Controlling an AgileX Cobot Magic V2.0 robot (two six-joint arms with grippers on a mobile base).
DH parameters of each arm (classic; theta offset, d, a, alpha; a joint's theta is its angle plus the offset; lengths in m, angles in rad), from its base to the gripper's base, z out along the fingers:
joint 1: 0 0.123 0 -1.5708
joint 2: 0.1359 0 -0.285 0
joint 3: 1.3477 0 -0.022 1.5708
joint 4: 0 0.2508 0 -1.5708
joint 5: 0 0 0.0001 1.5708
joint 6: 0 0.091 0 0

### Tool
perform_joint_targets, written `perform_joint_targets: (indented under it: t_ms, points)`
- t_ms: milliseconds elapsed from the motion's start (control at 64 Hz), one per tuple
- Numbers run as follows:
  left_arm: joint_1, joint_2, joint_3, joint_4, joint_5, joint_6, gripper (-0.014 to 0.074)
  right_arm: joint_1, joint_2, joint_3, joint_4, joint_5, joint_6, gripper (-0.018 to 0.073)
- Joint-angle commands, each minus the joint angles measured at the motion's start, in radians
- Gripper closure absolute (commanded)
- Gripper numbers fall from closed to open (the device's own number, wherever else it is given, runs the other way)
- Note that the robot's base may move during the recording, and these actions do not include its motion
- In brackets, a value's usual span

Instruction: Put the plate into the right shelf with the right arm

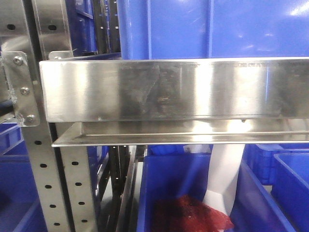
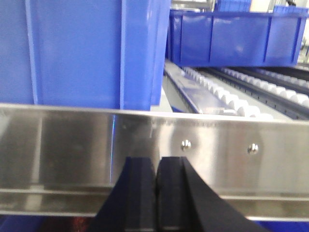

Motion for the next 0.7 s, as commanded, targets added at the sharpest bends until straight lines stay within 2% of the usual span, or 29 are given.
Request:
perform_joint_targets:
  t_ms: [0,688]
  points:
    - [-0.004,-0.010,0.008,-0.002,-0.089,-0.002,0.0643,-0.006,-0.015,-0.005,0.003,-0.116,-0.002,0.0503]
    - [-0.004,-0.010,0.008,-0.002,-0.089,-0.002,0.0643,-0.006,-0.015,-0.005,0.003,-0.114,-0.002,0.0503]
